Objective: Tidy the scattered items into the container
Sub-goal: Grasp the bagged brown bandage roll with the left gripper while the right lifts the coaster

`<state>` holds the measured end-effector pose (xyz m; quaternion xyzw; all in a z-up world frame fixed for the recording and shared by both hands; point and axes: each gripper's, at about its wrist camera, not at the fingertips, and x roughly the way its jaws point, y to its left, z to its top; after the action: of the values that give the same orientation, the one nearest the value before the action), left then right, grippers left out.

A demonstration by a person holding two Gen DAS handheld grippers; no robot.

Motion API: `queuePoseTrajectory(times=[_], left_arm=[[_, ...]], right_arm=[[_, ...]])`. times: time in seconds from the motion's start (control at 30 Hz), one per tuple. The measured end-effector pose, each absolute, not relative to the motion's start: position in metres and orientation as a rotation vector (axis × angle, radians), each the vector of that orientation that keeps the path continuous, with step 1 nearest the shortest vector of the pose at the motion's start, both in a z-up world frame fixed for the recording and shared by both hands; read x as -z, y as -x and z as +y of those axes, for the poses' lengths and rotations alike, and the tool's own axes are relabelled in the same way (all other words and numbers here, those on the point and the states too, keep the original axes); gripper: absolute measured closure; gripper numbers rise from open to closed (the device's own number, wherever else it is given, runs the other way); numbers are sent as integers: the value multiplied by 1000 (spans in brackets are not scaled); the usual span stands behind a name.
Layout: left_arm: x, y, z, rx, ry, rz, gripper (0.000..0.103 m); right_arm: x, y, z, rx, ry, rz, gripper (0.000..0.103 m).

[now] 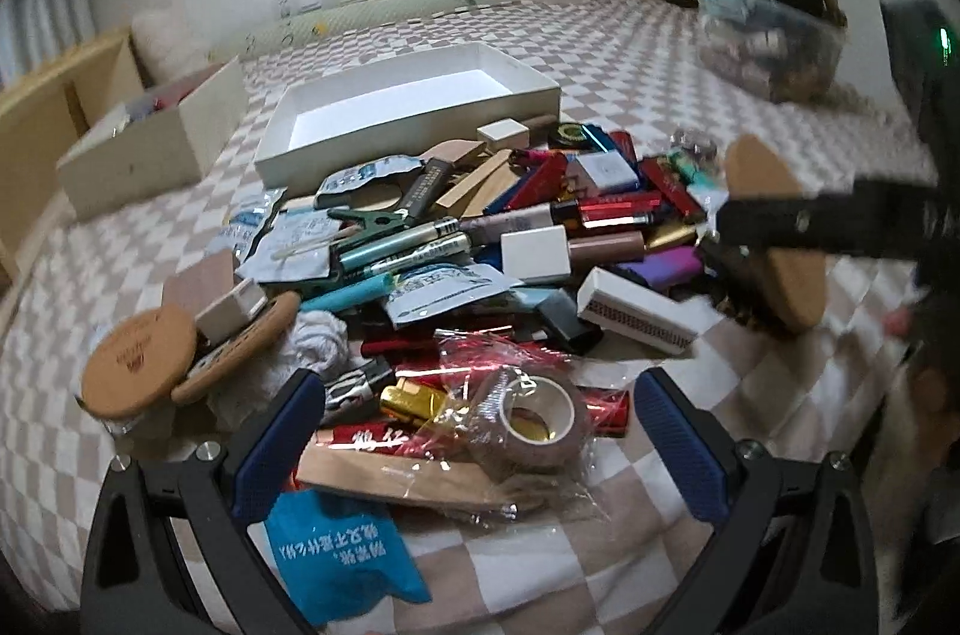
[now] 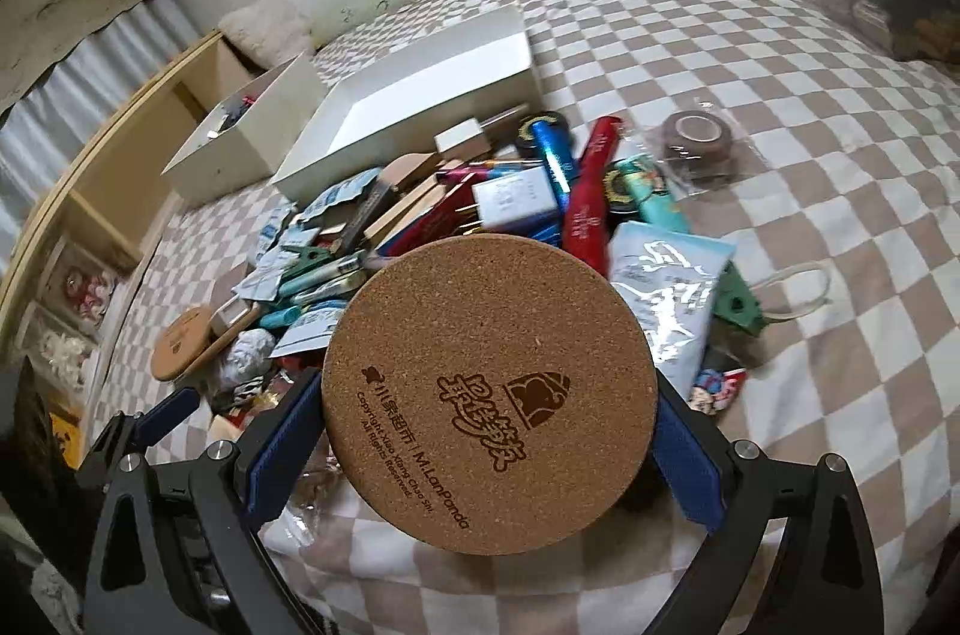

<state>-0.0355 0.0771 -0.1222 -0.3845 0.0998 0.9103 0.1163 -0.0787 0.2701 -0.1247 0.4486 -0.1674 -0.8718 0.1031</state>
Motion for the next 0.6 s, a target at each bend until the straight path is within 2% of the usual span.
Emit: queuePoseTrajectory(times=[0.2,0.23,0.6], left_arm=[[134,41,84,-2669,1156,356,3],[136,42,83,-2666,1164,356,8],[149,39,87,-2576,1225,302,40]], right_arm=[[130,78,276,2577,-1344,-524,4],[131,77,277,2577,-1347,-522,4],[136,74,270,2561,-1367,-500,4]])
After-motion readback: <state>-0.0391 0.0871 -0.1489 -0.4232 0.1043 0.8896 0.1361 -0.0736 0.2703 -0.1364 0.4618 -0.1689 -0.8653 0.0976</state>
